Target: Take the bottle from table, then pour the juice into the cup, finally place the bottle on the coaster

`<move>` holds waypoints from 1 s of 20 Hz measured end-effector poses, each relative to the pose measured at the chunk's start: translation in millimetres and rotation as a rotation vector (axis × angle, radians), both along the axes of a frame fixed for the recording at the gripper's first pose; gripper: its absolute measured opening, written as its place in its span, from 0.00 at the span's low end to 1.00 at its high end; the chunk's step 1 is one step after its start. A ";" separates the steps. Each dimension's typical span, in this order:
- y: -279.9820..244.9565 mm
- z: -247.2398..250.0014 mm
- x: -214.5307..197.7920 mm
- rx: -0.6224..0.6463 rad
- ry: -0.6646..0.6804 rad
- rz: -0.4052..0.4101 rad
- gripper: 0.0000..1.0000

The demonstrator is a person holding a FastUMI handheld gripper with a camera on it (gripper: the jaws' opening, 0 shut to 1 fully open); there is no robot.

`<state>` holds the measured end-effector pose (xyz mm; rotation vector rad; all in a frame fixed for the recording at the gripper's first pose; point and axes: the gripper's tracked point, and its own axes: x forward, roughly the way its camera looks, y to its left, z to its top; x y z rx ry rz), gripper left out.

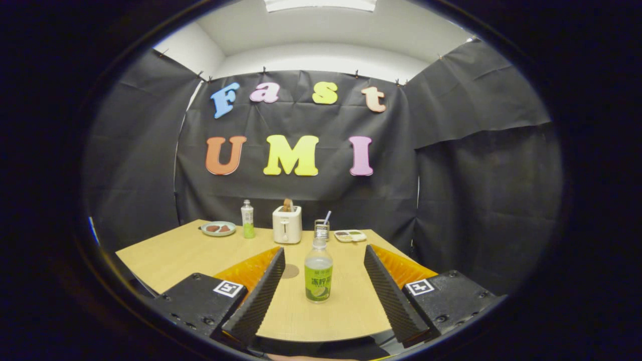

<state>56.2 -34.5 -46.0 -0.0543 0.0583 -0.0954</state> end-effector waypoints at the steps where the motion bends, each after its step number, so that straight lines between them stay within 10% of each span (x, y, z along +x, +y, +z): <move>1: -3.6 -7.5 7.6 0.004 0.008 -0.009 1.00; 20: -5.2 -104.6 130.1 0.017 0.203 -0.009 1.00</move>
